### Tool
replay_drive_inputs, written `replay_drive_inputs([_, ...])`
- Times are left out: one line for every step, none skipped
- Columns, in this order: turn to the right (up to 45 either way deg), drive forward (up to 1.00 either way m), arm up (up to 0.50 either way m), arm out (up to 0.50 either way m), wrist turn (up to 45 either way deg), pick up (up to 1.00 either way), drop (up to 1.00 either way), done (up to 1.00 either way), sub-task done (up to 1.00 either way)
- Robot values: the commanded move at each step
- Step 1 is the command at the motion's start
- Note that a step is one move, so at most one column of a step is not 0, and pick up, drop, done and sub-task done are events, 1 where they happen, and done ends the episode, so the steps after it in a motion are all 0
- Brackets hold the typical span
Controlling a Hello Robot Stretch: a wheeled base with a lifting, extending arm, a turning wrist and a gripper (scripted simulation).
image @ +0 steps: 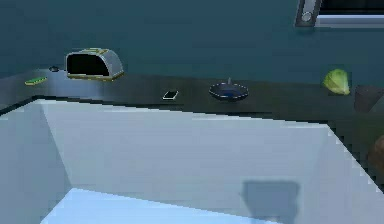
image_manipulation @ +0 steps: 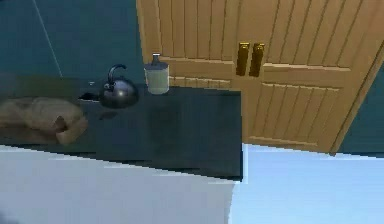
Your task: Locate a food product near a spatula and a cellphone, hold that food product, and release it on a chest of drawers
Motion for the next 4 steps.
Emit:
replay_drive_inputs([3.0,0.0,0.0,0.0,0.0,0.0,0.0,0.0,0.0])
replay_drive_inputs([0.0,0.3,0.0,0.0,0.0,0.0,0.0,0.0,0.0])
replay_drive_inputs([45.0,0.0,0.0,0.0,0.0,0.0,0.0,0.0,0.0])
replay_drive_inputs([-45.0,0.0,0.0,0.0,0.0,0.0,0.0,0.0,0.0])
